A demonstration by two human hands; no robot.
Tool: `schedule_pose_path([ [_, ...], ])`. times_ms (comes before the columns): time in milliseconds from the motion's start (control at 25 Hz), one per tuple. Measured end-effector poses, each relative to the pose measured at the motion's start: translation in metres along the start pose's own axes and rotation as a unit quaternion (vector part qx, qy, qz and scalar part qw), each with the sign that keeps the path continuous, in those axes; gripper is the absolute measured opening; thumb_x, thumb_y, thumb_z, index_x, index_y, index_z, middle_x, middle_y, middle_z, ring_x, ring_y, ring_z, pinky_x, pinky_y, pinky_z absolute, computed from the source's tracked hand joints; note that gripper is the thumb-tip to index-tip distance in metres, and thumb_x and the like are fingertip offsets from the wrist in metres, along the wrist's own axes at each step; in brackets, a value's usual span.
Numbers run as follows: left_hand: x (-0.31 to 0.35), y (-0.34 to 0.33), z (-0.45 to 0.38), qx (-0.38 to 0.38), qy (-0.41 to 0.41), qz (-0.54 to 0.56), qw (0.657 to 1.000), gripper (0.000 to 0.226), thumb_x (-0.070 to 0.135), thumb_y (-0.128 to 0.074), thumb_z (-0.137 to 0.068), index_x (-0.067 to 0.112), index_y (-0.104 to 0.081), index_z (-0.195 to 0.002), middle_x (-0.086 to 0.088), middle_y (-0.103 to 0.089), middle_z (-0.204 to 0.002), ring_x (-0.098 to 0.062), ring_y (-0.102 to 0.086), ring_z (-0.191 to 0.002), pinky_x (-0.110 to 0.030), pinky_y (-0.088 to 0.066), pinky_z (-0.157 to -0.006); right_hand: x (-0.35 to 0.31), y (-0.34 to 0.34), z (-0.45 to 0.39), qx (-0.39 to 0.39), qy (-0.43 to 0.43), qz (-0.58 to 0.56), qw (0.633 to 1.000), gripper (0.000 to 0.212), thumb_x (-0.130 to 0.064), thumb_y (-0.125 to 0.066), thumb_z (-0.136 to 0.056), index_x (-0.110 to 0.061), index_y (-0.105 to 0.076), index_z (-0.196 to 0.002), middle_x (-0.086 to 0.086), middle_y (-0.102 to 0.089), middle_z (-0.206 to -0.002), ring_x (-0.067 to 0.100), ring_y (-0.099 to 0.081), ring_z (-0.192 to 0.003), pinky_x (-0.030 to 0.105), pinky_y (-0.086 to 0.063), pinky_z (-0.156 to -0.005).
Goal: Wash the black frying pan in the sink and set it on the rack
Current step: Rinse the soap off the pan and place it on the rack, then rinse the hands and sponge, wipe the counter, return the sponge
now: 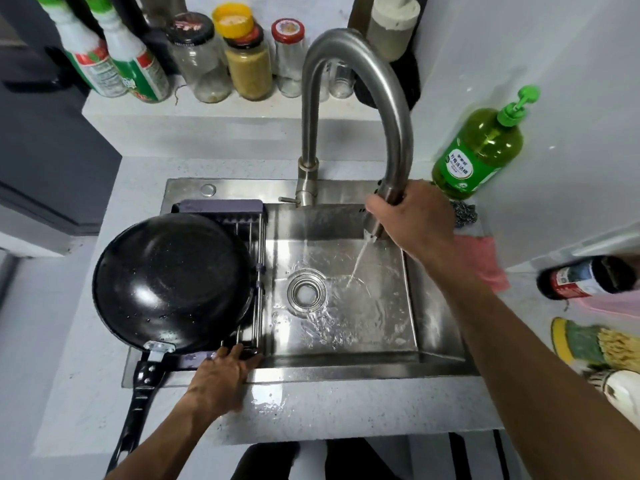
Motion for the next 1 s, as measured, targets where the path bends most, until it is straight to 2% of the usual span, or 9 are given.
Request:
schedule_pose_path([
  [160,0.003,0.006,0.006,0.031,-0.026,0.008,0.999,0.069,0.031,-0.048,-0.092,0.042,-0.017,-0.152,-0.006,-0.026,-0.155,-0.029,-0.032,-0.138,-0.041,-0.038,-0.109,-0.011,-0.001,0.011,0.014,0.048,-0.035,0.998,0.038,-0.049,-0.066,-0.087,-0.023,-0.059,-0.06,-0.01,-0.06,-0.055,0.005,-0.059,-0.052,0.027,-0.052,-0.062],
  [280,0.009,0.013,0.004,0.039,-0.041,-0.011,0.998,0.056,0.032,-0.043,-0.093,0.038,-0.03,-0.147,-0.006,-0.041,-0.144,-0.026,-0.044,-0.127,-0.039,-0.044,-0.102,0.004,-0.004,0.023,0.0,0.067,-0.103,0.992,0.041,-0.06,-0.06,-0.086,-0.02,-0.068,-0.084,-0.004,-0.067,-0.065,0.011,-0.063,-0.055,0.029,-0.053,-0.06],
  [360,0.018,0.032,-0.007,0.064,-0.044,-0.037,0.996,0.044,0.035,-0.047,-0.093,0.033,-0.046,-0.138,0.001,-0.053,-0.133,-0.021,-0.054,-0.118,-0.035,-0.049,-0.094,0.031,-0.009,0.04,-0.002,0.031,-0.17,0.985,0.038,-0.059,-0.055,-0.09,-0.025,-0.068,-0.098,-0.006,-0.065,-0.068,0.005,-0.061,-0.055,0.027,-0.051,-0.054],
  [440,0.038,0.056,-0.018,0.098,-0.059,-0.026,0.993,0.037,0.035,-0.049,-0.092,0.031,-0.053,-0.128,0.003,-0.059,-0.124,-0.019,-0.06,-0.112,-0.034,-0.051,-0.09,0.079,-0.023,0.066,0.001,-0.05,-0.192,0.98,0.024,-0.049,-0.052,-0.096,-0.029,-0.064,-0.09,-0.01,-0.059,-0.063,-0.002,-0.056,-0.052,0.027,-0.047,-0.054],
  [520,0.064,0.073,-0.027,0.126,-0.083,0.031,0.988,0.041,0.037,-0.051,-0.091,0.032,-0.051,-0.132,0.004,-0.06,-0.126,-0.02,-0.059,-0.114,-0.034,-0.05,-0.093,0.133,-0.044,0.085,-0.026,-0.133,-0.128,0.982,0.024,-0.038,-0.054,-0.098,-0.025,-0.062,-0.08,-0.007,-0.061,-0.066,0.009,-0.06,-0.061,0.03,-0.045,-0.061],
  [640,0.092,0.075,-0.04,0.129,-0.073,0.144,0.978,0.045,0.041,-0.055,-0.091,0.033,-0.051,-0.135,0.006,-0.061,-0.129,-0.017,-0.059,-0.117,-0.03,-0.046,-0.096,0.211,-0.067,0.073,-0.052,-0.22,-0.035,0.974,0.021,-0.032,-0.055,-0.095,-0.019,-0.064,-0.109,0.005,-0.069,-0.107,0.027,-0.064,-0.096,0.04,-0.052,-0.083],
  [800,0.109,0.044,-0.058,0.058,-0.03,0.307,0.949,0.031,0.037,-0.064,-0.086,0.033,-0.064,-0.117,0.008,-0.069,-0.106,-0.013,-0.067,-0.093,-0.027,-0.052,-0.085,0.285,-0.053,0.038,0.016,-0.257,0.06,0.964,0.044,-0.044,-0.046,-0.098,-0.008,-0.056,-0.122,0.022,-0.06,-0.122,0.042,-0.059,-0.105,0.051,-0.051,-0.086],
  [920,0.122,0.033,-0.059,0.045,0.002,0.388,0.921,0.018,0.031,-0.067,-0.086,0.032,-0.068,-0.104,0.011,-0.066,-0.092,-0.009,-0.066,-0.079,-0.027,-0.055,-0.077,0.307,-0.055,0.02,0.025,-0.232,0.074,0.969,0.026,-0.024,-0.062,-0.093,-0.001,-0.062,-0.105,0.027,-0.059,-0.122,0.045,-0.057,-0.105,0.048,-0.046,-0.084],
  [1000,0.127,0.04,-0.059,0.095,0.017,0.439,0.893,0.015,0.018,-0.066,-0.087,0.026,-0.071,-0.099,0.008,-0.067,-0.087,-0.01,-0.066,-0.078,-0.025,-0.054,-0.074,0.293,-0.06,0.019,0.016,-0.23,-0.003,0.973,0.013,-0.019,-0.065,-0.091,-0.01,-0.062,-0.082,0.02,-0.068,-0.097,0.039,-0.063,-0.086,0.041,-0.045,-0.072],
])
Point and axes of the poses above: each hand's wrist, its own z-axis away from the middle knuckle, its own y-axis out of the back of the hand, x = y × z, the point moved 7 cm from there along -z, towards the middle knuckle
